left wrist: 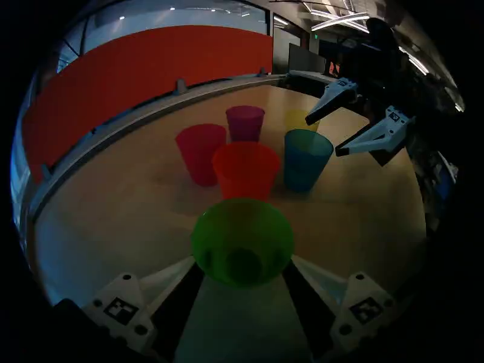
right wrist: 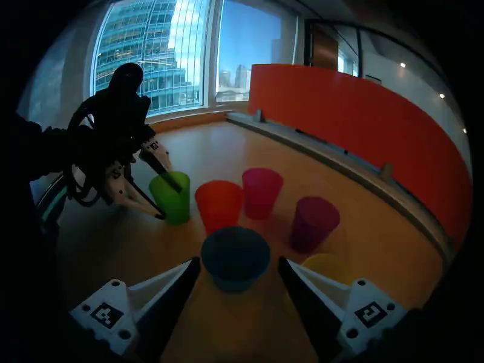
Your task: Pour water
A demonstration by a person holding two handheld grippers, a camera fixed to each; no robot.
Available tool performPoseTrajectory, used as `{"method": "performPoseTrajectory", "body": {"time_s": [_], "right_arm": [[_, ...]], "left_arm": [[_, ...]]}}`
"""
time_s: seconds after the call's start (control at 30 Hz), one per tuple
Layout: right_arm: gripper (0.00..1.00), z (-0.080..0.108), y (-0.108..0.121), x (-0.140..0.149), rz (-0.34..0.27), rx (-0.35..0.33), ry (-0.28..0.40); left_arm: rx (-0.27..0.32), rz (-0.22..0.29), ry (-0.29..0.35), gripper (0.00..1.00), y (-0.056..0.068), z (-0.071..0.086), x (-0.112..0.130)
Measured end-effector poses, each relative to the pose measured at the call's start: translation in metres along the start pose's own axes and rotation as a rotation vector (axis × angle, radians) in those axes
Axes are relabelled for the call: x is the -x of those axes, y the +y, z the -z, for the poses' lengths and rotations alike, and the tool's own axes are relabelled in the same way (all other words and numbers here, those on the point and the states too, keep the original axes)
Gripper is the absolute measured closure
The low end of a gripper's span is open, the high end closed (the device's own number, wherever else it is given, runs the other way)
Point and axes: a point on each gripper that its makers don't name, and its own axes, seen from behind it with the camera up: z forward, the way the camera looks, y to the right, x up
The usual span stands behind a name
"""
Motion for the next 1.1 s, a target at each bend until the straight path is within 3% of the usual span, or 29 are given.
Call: {"method": "performPoseTrajectory", "body": {"time_s": [0.37,1.1], "right_arm": [[0.00,-0.005,0.000,-0.001,0.000,-0.008,-0.001],[0.00,-0.021,-0.004,0.002,0.015,-0.016,-0.022]], "left_arm": [[-0.011,0.027,0.004,0.16,-0.007,-0.003,-0.001],[-0.015,0.007,0.029,0.20,-0.008,0.005,-0.008]]}}
